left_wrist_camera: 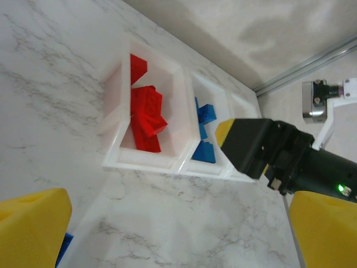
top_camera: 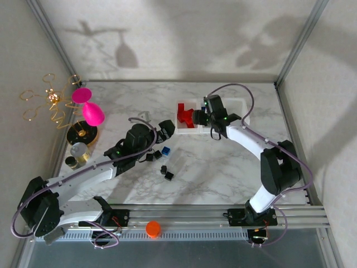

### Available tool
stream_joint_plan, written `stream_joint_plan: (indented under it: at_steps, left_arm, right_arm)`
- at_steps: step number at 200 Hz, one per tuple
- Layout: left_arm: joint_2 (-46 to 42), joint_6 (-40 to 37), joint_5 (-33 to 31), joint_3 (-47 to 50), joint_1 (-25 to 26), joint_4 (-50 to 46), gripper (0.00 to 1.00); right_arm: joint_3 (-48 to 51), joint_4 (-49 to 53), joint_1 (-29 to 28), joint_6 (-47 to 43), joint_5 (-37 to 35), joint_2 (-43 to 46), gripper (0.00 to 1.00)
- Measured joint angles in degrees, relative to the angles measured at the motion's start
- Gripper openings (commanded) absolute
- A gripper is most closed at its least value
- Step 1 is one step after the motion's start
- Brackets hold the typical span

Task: Sort the legos into containers by color
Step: Pick up the lego from the center of the table.

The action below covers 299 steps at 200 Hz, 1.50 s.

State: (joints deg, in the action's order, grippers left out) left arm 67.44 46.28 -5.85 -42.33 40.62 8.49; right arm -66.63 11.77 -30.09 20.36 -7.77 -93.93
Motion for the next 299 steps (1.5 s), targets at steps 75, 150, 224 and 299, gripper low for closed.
stream_joint_plan:
  at_steps: [75, 150, 224, 299]
  left_arm:
    - [-8.2, 1.3, -3.6, 5.7, 0.0, -5.5, 1.00]
    - [-14.1, 2.8, -7.0, 9.4, -0.2, -9.3, 1.00]
    - [-17.7, 3.9, -9.1, 10.6, -0.4, -12.3, 1.00]
    - [-17.7, 4.2, -9.2, 10.8, -0.4, -12.9, 1.00]
  right_arm:
    - [5.9, -3.6, -12.8, 8.2, 1.9, 0.7, 0.77]
    - [1.7, -5.9, -20.8, 13.0, 0.8, -10.6, 0.78]
    - [-7.3, -2.2, -23.8, 15.7, -5.6, -19.3, 0.75]
    - [-7.7, 0.3, -24.3, 16.0, -9.4, -21.7, 0.65]
